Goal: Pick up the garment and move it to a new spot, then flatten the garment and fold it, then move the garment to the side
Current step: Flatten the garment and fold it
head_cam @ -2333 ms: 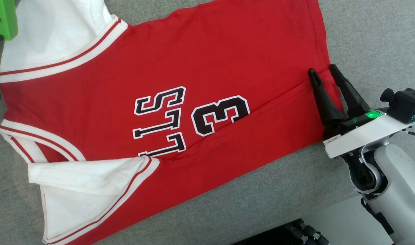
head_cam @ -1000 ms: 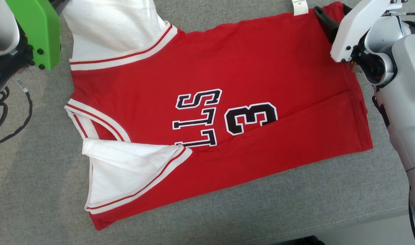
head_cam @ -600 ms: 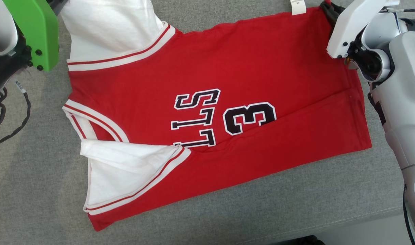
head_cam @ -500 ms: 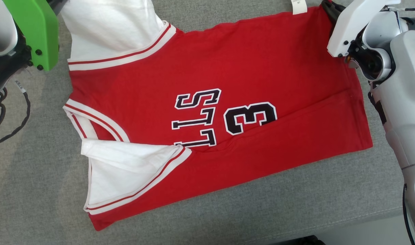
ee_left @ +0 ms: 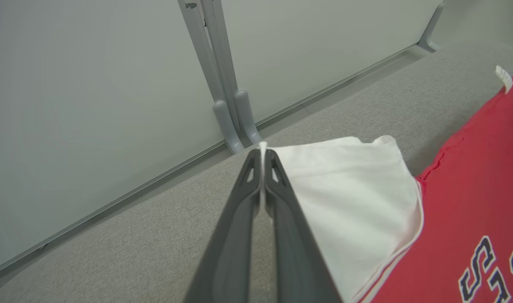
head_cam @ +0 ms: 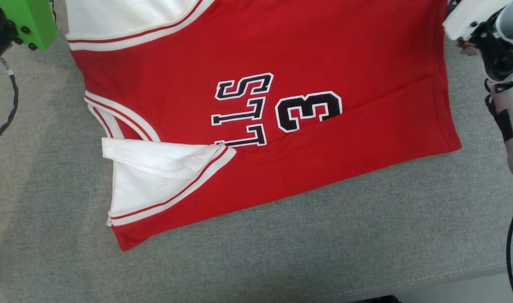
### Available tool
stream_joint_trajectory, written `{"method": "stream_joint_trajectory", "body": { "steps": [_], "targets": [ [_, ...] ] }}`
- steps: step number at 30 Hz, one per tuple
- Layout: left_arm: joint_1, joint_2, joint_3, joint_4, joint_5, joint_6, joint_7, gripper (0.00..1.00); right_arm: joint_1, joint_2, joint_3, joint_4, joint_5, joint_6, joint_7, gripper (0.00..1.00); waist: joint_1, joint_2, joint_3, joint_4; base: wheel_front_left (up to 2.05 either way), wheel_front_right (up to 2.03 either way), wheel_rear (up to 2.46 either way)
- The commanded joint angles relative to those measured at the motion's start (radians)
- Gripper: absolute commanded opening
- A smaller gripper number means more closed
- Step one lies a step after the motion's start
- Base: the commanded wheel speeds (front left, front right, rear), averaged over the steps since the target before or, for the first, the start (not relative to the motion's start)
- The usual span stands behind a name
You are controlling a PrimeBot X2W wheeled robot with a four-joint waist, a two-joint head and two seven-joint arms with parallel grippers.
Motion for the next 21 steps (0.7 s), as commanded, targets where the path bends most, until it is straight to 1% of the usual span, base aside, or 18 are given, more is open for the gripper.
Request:
{"method": "stream_joint_trajectory", "body": {
  "steps": [1, 5, 9, 12, 15, 21],
  "targets": [
    [0.013, 0.003, 0.004, 0.002, -0.015, -0.008, -0.008, 0.00, 0.020, -0.016, -0.003, -0.008, 0.018, 0.000, -0.007, 0.00, 0.0000, 0.0000, -0.014, 0.013, 0.00, 0.00, 0.00],
    [0.068, 0.017, 0.008, -0.019, -0.063, -0.017, -0.014, 0.00, 0.067, -0.054, 0.007, -0.037, 0.063, 0.000, -0.005, 0.00, 0.0000, 0.0000, -0.033, 0.030, 0.00, 0.00, 0.00],
    [0.151, 0.034, 0.029, -0.069, -0.105, -0.005, -0.043, 0.00, 0.124, -0.085, 0.008, -0.080, 0.123, 0.000, -0.009, 0.00, 0.0000, 0.0000, -0.048, 0.049, 0.00, 0.00, 0.00],
    [0.233, 0.046, 0.046, -0.137, -0.141, 0.014, -0.069, 0.00, 0.174, -0.111, 0.007, -0.125, 0.180, 0.000, -0.010, 0.00, 0.0000, 0.0000, -0.058, 0.065, 0.00, 0.00, 0.00],
    [0.314, 0.061, 0.061, -0.210, -0.177, 0.038, -0.091, 0.00, 0.217, -0.137, 0.009, -0.166, 0.215, 0.000, -0.019, 0.00, 0.0000, 0.0000, -0.064, 0.079, 0.00, 0.00, 0.00],
    [0.469, 0.091, 0.083, -0.350, -0.216, 0.088, -0.133, 0.00, 0.314, -0.191, 0.007, -0.231, 0.269, 0.000, -0.028, 0.00, 0.0000, 0.0000, -0.077, 0.106, 0.00, 0.00, 0.00]
  ]
}}
